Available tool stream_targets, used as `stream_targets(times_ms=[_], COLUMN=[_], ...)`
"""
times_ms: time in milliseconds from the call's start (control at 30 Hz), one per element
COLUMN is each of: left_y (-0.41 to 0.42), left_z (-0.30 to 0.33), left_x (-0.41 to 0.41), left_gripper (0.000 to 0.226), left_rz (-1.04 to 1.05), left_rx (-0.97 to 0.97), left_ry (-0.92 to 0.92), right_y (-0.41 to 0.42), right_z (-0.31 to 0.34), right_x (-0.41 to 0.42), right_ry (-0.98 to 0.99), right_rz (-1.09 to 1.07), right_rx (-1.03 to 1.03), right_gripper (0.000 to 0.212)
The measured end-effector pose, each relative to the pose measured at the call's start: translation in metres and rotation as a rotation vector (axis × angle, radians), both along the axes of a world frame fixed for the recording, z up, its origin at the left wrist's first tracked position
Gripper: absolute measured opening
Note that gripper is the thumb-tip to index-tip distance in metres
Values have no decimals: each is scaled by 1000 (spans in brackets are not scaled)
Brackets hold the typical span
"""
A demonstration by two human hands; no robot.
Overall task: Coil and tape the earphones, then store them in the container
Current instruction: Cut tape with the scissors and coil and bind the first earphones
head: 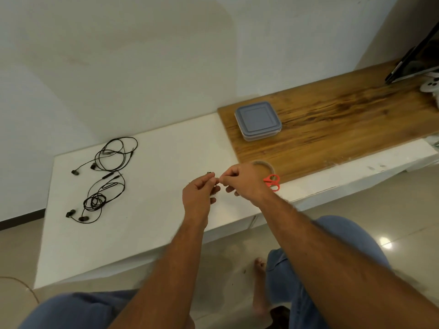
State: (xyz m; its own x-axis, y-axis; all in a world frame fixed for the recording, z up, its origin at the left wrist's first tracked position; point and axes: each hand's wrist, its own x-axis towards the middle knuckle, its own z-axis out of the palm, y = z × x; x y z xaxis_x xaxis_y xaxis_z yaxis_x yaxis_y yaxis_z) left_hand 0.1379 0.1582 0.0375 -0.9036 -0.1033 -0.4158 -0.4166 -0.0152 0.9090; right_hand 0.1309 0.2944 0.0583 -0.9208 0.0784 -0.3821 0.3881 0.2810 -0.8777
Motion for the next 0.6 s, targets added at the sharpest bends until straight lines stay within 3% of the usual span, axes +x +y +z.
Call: stream_targets(times_ms=[133, 233, 467, 600], left_y=[-18, -41, -70, -68], left_z=[-6, -14, -35, -39], left_x=[-1, -7, -20, -26], left_gripper=[16, 19, 19, 31], left_rz=[180, 245, 67, -94], left_rx=[76, -90, -578, -738], left_ry=[-76, -37, -21, -68], right_y=[-12, -6, 11, 8], right_z=[3, 6, 12, 2], right_x=[-9, -16, -16, -16], right_ry=[81, 106, 84, 110], right_rz=[23, 71, 128, 186], right_rx=[155, 354, 523, 573], right_gripper=[12, 11, 11, 9])
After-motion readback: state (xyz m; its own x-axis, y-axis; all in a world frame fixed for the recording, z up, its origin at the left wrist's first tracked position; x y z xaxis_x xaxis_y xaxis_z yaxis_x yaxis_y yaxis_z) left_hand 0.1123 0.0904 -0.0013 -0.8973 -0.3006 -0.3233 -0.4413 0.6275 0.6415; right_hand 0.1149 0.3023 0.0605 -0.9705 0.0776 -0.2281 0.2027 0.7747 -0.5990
